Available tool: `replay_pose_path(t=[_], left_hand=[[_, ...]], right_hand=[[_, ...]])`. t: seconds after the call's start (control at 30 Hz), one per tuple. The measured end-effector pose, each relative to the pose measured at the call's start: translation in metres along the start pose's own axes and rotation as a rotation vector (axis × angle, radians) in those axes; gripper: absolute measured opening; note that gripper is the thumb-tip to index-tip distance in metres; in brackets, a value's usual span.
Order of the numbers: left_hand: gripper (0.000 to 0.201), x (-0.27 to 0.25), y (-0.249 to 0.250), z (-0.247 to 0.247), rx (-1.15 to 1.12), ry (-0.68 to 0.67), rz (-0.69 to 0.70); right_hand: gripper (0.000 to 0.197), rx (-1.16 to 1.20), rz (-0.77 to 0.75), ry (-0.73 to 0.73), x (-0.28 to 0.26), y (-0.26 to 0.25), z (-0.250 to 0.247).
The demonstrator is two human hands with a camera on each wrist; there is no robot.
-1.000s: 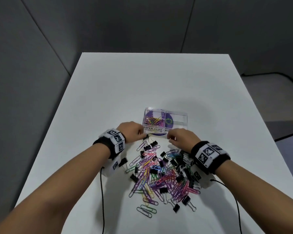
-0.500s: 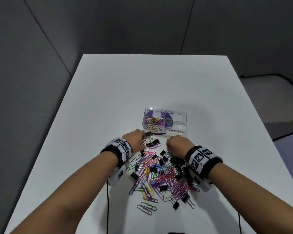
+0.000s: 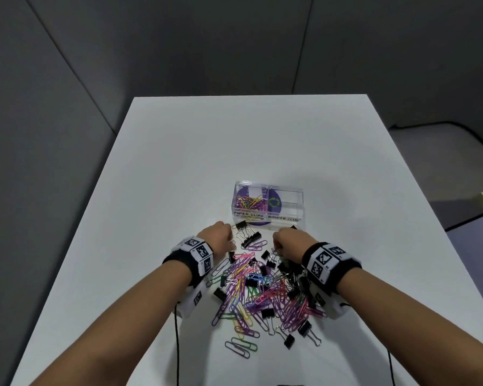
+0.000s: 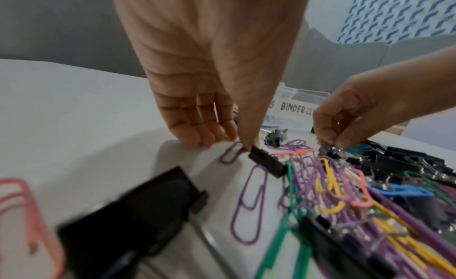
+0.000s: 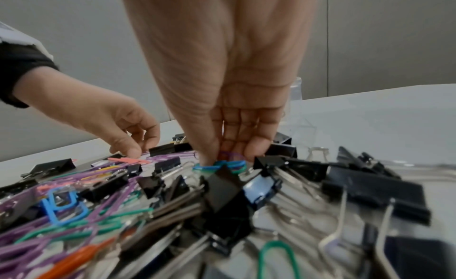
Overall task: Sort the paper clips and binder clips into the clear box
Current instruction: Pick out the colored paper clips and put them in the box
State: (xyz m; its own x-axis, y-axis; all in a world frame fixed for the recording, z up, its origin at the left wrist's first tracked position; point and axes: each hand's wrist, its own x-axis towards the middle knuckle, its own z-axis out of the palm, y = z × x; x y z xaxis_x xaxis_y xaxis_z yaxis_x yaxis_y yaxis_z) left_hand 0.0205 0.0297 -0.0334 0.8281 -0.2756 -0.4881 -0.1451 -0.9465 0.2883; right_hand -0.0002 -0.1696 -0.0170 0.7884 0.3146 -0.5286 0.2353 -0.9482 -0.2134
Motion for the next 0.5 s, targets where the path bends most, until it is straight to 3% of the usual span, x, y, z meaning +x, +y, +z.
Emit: replay_pose_path(t=[0.1,0.27,0.4,0.5], left_hand=[[0.022,-0.004,-0.001,-0.001,-0.025,-0.035,0.011],[0.008,-0.011,0.004,-0.005,0.014,-0.046,0.061],[0.004,-0.012,0.012,-0.012,-0.028,0.009,0.096],[0.024,-0.009,0.025,-0.010,-0.057,0.024,0.159]], right_hand=[[0.003,0.078,-0.020,0.058,-0.003,0.003,-0.003],[0.023,0.304,0.040,0.093,-0.003,0.010,-0.008],[0.023,0.315,0.079,0.079,-0.002,0.011,-0.012],[0.015,0.230,0.113,0.127,0.003,0.007,-0.009]])
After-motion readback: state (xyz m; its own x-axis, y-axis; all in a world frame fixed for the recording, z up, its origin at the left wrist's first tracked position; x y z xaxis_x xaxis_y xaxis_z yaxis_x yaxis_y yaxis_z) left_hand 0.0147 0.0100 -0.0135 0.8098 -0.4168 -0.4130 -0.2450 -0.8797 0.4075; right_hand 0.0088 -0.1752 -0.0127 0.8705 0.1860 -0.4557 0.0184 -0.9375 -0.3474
